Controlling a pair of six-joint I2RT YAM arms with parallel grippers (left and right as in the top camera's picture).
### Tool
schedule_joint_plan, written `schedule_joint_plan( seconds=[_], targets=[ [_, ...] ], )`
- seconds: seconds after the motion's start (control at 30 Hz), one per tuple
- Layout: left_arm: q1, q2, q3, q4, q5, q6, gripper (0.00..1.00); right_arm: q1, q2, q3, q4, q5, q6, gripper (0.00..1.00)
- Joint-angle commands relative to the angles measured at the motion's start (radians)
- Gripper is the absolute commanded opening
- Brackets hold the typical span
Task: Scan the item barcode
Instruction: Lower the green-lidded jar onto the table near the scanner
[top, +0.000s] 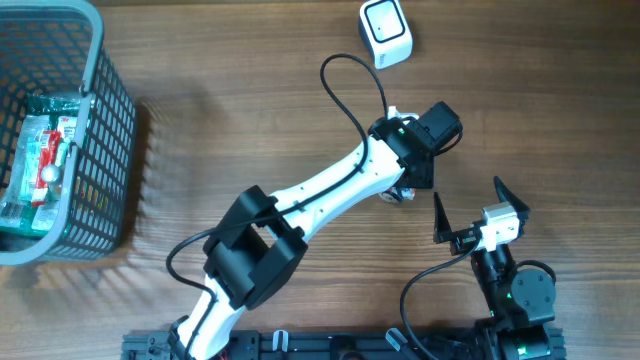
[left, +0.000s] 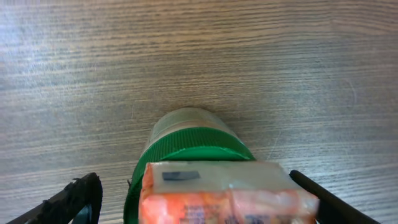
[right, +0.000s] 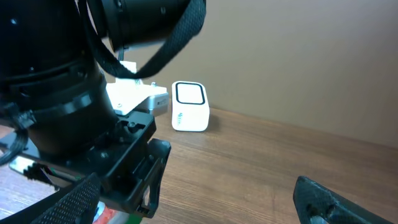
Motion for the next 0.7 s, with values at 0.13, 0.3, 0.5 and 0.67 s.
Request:
schedule_joint_plan(
  seconds=[0.13,0.3,0.5,0.67],
  targets=[
    [0.006,-0.146,0.008,-0.002,0.067,0.202,0.71,-0.005,-0.003,-0.001,0.003,-0.016,-0.012,1.0],
    [0.006,-0.127,0.007,-0.029,0.103,0.204,0.7,-0.005,-0.003,-0.001,0.003,-0.016,-0.012,1.0],
    [0.006,-0.078,0.007,-0.069,0.102,0.204,0.58,-0.005,-0.003,-0.001,0.003,-0.016,-0.012,1.0],
    [0.006,-0.072,0.007,-0.074,0.102,0.204,0.48,-0.005,-0.003,-0.001,0.003,-0.016,-0.012,1.0]
  ],
)
